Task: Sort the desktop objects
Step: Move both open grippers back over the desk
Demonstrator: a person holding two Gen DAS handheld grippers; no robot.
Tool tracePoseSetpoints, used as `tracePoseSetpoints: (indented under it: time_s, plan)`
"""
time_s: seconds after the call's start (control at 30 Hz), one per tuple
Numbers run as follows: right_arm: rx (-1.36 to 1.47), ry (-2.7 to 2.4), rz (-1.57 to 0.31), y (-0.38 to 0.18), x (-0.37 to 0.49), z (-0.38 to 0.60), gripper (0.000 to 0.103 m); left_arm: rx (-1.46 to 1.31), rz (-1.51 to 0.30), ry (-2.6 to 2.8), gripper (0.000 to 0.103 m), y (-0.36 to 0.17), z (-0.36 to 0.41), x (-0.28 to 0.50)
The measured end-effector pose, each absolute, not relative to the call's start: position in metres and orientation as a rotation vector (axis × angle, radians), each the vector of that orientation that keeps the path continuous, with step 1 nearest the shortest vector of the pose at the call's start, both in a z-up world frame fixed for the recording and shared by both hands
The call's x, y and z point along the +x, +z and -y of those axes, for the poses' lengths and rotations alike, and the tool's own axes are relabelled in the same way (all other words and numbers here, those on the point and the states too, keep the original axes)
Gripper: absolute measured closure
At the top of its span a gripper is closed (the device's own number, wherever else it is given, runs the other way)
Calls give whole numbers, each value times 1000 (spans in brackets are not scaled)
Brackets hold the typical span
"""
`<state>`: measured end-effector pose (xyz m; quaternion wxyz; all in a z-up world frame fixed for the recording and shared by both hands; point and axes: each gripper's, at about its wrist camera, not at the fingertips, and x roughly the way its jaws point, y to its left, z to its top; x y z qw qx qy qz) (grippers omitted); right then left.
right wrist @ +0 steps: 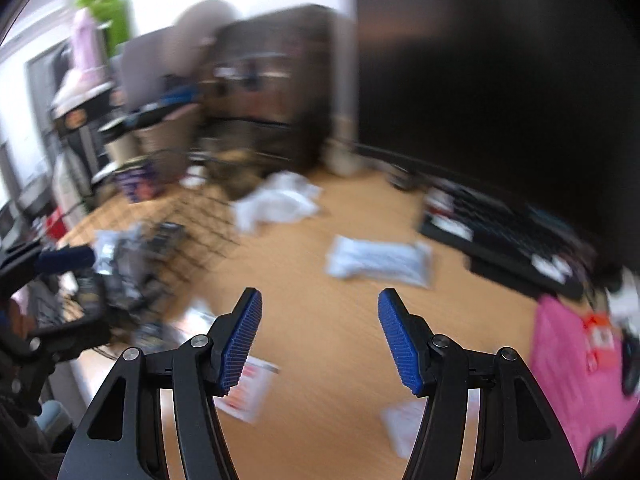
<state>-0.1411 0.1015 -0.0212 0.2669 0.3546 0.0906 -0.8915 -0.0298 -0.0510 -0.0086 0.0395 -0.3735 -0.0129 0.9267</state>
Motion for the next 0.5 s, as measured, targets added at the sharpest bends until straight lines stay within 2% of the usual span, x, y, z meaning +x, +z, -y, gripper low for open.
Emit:
tracePoseSetpoints:
  time_s: [0.3, 0.5]
  plan:
    - [1170, -2503, -167, -71, -165, -187, 43, -1267, -76, 2696, 21, -53, -4, -79]
    - [1200, -2525, -171, -80, -167, -201, 43, -1247, -45, 2764, 21, -49, -8, -135]
